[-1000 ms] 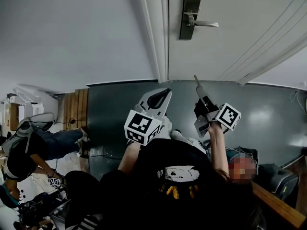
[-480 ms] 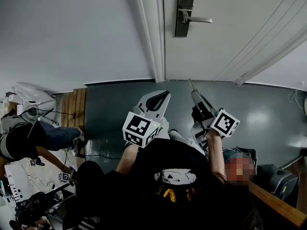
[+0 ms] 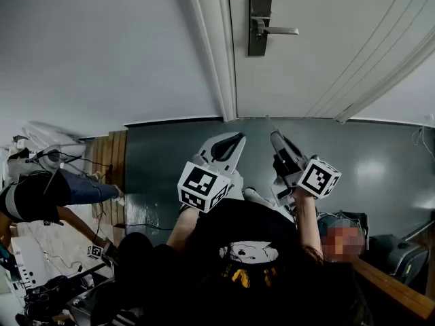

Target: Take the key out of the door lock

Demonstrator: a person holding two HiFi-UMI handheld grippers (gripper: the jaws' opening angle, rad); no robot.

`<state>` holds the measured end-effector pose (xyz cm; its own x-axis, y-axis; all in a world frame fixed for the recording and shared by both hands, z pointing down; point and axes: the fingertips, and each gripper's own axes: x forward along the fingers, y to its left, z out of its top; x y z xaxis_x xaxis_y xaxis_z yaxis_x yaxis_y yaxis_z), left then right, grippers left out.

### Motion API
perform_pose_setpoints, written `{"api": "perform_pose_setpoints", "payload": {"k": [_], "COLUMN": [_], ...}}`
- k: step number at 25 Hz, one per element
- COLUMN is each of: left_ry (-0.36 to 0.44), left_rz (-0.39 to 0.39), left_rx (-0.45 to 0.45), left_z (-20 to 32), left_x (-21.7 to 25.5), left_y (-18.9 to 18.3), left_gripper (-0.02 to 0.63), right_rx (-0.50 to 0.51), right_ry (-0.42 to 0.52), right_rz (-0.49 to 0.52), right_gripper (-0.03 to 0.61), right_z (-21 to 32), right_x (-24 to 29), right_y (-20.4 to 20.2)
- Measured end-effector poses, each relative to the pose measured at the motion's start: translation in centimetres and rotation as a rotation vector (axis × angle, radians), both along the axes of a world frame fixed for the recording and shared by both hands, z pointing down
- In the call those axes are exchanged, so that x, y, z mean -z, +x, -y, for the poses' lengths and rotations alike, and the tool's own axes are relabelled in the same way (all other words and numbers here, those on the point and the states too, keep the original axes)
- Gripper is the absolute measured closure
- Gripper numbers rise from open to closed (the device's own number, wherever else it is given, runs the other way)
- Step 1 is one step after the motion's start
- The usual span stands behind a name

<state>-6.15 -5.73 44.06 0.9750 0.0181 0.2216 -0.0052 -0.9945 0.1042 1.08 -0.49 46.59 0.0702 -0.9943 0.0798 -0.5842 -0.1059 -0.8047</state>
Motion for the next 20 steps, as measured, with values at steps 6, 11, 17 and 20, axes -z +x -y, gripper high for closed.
{"api": "perform_pose_setpoints", "payload": {"k": [6, 11, 17, 20], "left_ry": [0.000, 0.003, 0.006, 0.010], "left_rz": [0.008, 0.010, 0.015, 0.012], "left_rx": [-0.013, -0.020, -0.022, -0.022], "left_z": [-0.3, -0.4, -1.2, -2.0], "left_x": [-0.2, -0.2, -0.1, 0.1], "left_y": [0.5, 0.5, 0.1, -0.3], "left_gripper": [0.601, 0.601, 0.601, 0.601], "right_rx": [0.003, -0.003, 0.000, 0.004], "right_ry": [0.002, -0.004, 0.000, 0.016], "right_rz": [0.002, 0.010, 0.008, 0.012], "right_gripper": [0.558, 0.558, 0.558, 0.558], "right_z": [0.1, 0.1, -0.7, -1.2], "right_x": [-0.5, -0.5, -0.3, 0.1], "right_y": [0.2, 0.2, -0.1, -0.6]}}
